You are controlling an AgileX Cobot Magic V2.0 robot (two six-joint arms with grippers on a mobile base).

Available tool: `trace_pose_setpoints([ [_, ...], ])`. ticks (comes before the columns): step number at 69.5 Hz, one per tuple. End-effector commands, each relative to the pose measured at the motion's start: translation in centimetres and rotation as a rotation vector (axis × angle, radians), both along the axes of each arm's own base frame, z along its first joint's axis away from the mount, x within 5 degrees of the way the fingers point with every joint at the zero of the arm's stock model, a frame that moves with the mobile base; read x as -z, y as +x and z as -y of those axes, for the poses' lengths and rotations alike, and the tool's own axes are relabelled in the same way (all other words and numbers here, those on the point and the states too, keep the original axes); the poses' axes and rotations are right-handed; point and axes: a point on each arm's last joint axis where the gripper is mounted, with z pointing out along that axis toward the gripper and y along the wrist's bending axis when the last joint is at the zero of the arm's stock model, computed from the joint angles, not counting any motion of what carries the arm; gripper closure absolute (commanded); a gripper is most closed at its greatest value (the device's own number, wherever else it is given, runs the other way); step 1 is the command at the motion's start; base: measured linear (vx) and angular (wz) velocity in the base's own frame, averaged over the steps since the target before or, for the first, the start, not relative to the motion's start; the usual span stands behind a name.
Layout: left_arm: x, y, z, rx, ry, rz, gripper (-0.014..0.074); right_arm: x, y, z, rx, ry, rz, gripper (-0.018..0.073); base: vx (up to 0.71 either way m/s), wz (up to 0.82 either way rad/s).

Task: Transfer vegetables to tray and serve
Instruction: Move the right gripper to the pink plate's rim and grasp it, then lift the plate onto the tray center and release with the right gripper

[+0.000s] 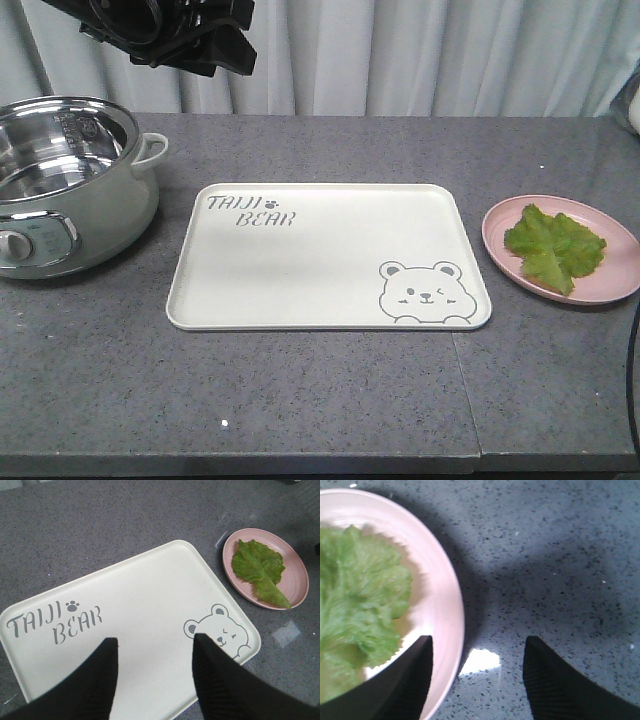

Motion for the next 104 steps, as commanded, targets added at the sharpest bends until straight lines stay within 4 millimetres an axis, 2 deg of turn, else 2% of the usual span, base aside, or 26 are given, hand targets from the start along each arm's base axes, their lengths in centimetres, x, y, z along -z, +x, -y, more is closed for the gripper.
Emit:
trace_pose_setpoints([
  [1, -3.0, -1.6, -0.3, 0.0, -0.068, 0.106, 0.0255, -2.0, 0.0, 0.3, 0.017, 0.001, 0.083, 0.0155, 0.0, 0.0],
  [25, -2.9, -1.7, -0.3, 0.004, -0.063, 0.097, 0.0255, 2.0, 1.6, 0.2, -0.001, 0.121, 0.028, 0.0155, 0.0, 0.0],
  [41, -2.9, -1.7, -0.3, 0.004, -0.063, 0.097, 0.0255, 3.2, 2.2, 0.0, -0.005, 0.169, 0.029, 0.0158, 0.0, 0.0],
  [48, -2.9, -1.7, -0.3, 0.003, -0.062, 0.098, 0.0255, 3.6, 2.3, -0.1, -0.001, 0.187, 0.023, 0.0198, 0.0, 0.0],
  [55, -2.9, -1.7, -0.3, 0.003, -0.062, 0.098, 0.0255, 3.6, 2.3, -0.1, -0.004, 0.185, 0.023, 0.0298, 0.0, 0.0],
  [70, -2.9, -1.7, -0.3, 0.003, -0.062, 0.098, 0.0255, 3.6, 2.3, 0.0, -0.007, 0.182, 0.025, 0.0574, 0.0, 0.0],
  [90, -2.9, -1.7, -0.3, 0.003, -0.062, 0.098, 0.0255, 2.9, 2.5, 0.0, -0.007, 0.181, 0.062, 0.0568, 0.0, 0.0],
  [104, -2.9, -1.7, -0.3, 0.003, -0.062, 0.098, 0.0255, 0.2, 2.9, -0.1, -0.023, 0.176, 0.139, 0.0568, 0.0, 0.0],
])
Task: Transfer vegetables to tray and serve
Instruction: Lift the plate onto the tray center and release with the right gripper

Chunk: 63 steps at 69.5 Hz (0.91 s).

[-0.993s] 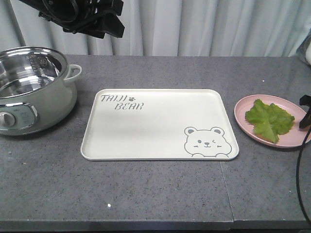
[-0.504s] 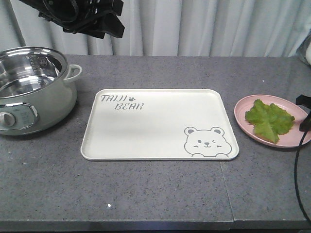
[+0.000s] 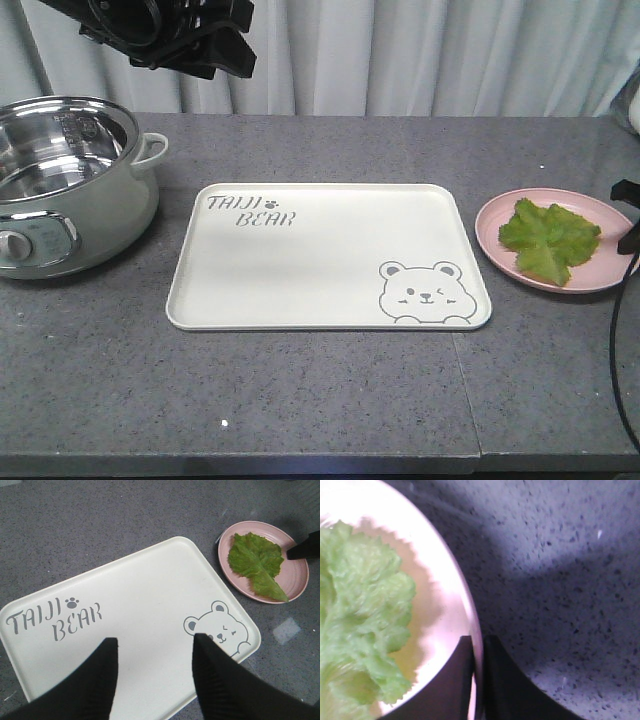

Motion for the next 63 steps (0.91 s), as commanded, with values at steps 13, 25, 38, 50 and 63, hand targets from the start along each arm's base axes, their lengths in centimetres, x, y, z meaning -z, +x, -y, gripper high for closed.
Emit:
trace_pose_setpoints([
  [13, -3.0, -1.6, -0.2, 0.001, -0.067, 0.105, 0.0255, -8.3, 0.3, -0.6, -0.02, -0.009, 0.236, 0.0566, 0.0, 0.0],
  [25, -3.0, -1.6, -0.2, 0.001, -0.066, 0.104, 0.0255, -10.6, 0.6, -1.7, -0.063, 0.074, 0.298, 0.0564, 0.0, 0.0],
  [38, -2.7, -1.5, -0.7, -0.017, -0.011, 0.102, 0.0255, -11.4, 1.6, -5.6, -0.172, 0.167, 0.351, 0.0564, 0.0, 0.0],
  [50, -2.3, -1.5, -1.2, -0.041, 0.057, 0.085, 0.0255, -11.5, 3.1, -13.5, -0.333, 0.18, 0.372, 0.0564, 0.0, 0.0],
  [63, -2.3, -1.5, -1.2, -0.043, 0.059, 0.086, 0.0255, -11.3, 3.7, -21.3, -0.45, 0.192, 0.416, 0.0564, 0.0, 0.0],
])
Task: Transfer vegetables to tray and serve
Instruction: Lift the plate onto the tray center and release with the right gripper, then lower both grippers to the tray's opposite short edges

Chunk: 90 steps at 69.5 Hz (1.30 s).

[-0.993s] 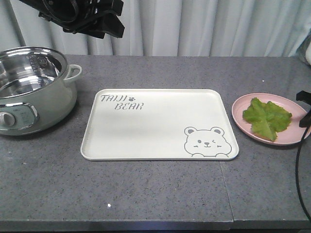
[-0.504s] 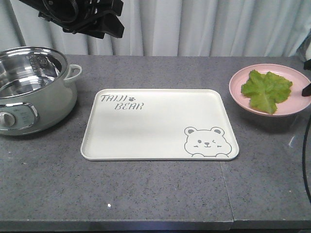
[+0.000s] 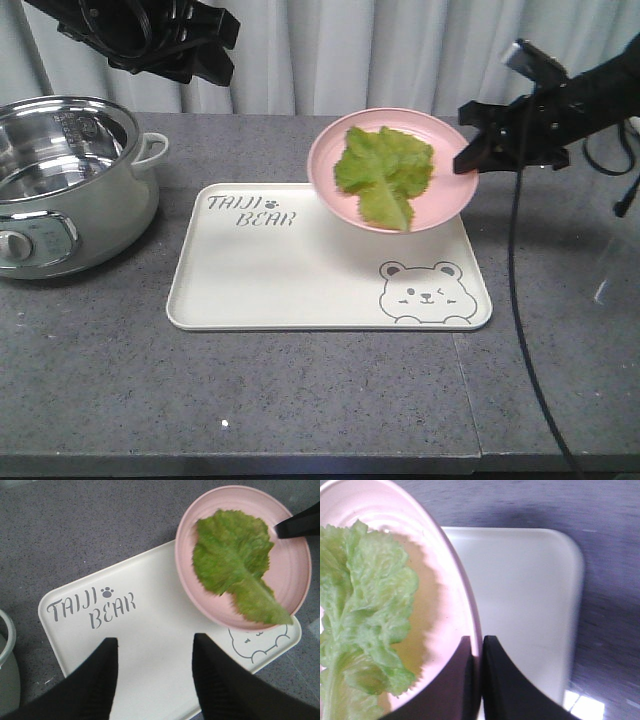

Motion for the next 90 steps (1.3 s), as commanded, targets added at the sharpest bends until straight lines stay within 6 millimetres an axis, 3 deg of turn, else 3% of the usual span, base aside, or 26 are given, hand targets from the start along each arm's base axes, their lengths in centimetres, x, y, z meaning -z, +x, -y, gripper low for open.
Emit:
trace_pose_setpoints([
  [1, -2.7, -1.8, -0.3, 0.004, -0.046, 0.074, 0.0255, -3.8, -0.5, -3.3, -0.017, 0.057, 0.143, 0.0564, 0.0, 0.0],
  [12, -2.7, -1.8, -0.3, 0.004, -0.046, 0.074, 0.0255, -1.0, 0.1, -7.9, -0.092, 0.062, 0.09, 0.0564, 0.0, 0.0],
  [25, -2.6, -1.7, -0.5, -0.008, -0.023, 0.081, 0.0255, 2.3, 0.5, -10.7, -0.152, -0.049, 0.062, 0.0564, 0.0, 0.0],
  [49, -2.6, -1.6, -0.6, -0.011, -0.019, 0.082, 0.0255, 3.0, 1.0, -10.2, -0.138, -0.12, 0.083, 0.0521, 0.0, 0.0],
  [56, -2.6, -1.6, -0.6, -0.011, -0.019, 0.082, 0.0255, 3.1, 0.9, -10.1, -0.144, -0.129, 0.075, 0.0454, 0.0, 0.0],
  [76, -2.6, -1.6, -0.6, -0.011, -0.019, 0.082, 0.0255, 3.0, 0.5, -9.8, -0.164, -0.169, 0.054, 0.0155, 0.0, 0.0],
  [90, -2.6, -1.6, -0.6, -0.017, -0.025, 0.078, 0.0255, 0.4, -0.3, -8.7, -0.11, -0.25, 0.088, 0.0113, 0.0, 0.0],
])
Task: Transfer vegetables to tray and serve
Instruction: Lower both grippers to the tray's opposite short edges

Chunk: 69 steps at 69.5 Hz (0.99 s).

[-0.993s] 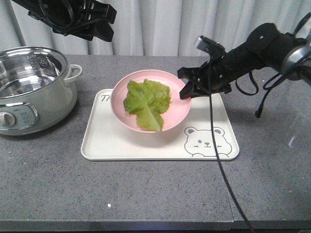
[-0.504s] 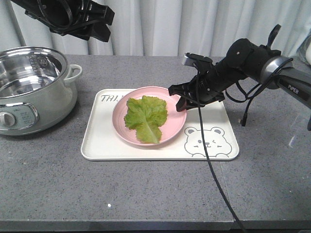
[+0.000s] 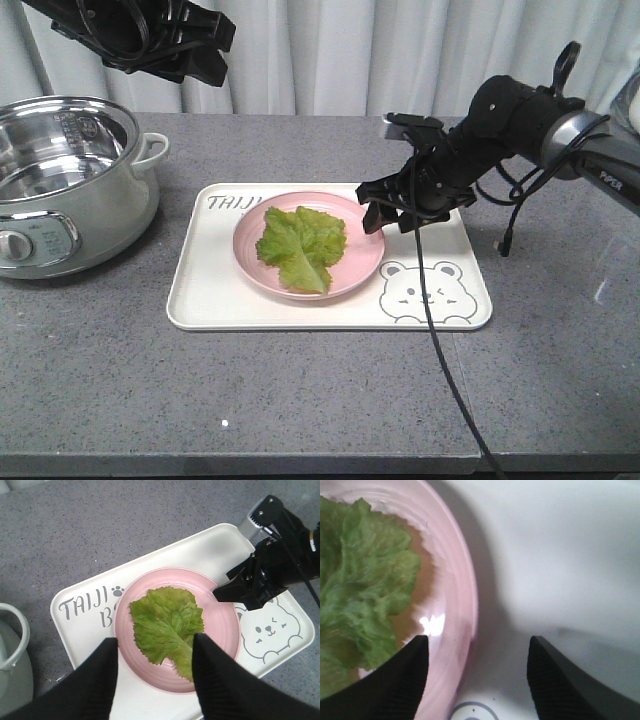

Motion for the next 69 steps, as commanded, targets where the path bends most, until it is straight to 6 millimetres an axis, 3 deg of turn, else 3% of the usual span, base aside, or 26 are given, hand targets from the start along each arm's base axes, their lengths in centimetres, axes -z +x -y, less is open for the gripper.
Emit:
trace_pose_setpoints([
  [1, -2.7, -1.8, -0.3, -0.002, -0.055, 0.067, 0.0255, -6.3, -1.0, 0.8, 0.043, 0.006, 0.153, 0.0114, 0.0, 0.0],
  [13, -2.7, -1.8, -0.3, -0.014, -0.063, 0.063, 0.0255, -10.8, -3.1, 2.0, 0.084, -0.059, 0.236, 0.0114, 0.0, 0.0],
  [28, -3.3, -2.0, -1.6, -0.149, -0.031, 0.08, 0.0255, -14.2, -5.8, 4.1, 0.154, -0.195, 0.25, 0.0117, 0.0, 0.0],
  [50, -2.9, -1.9, -2.2, -0.225, 0.002, 0.075, 0.0255, -14.2, -7.3, 5.4, 0.224, -0.318, 0.117, 0.0117, 0.0, 0.0],
  [69, 2.0, -0.9, -1.9, -0.234, 0.071, -0.09, 0.0255, -14.2, -7.4, 5.3, 0.245, -0.295, 0.107, 0.0117, 0.0, 0.0],
])
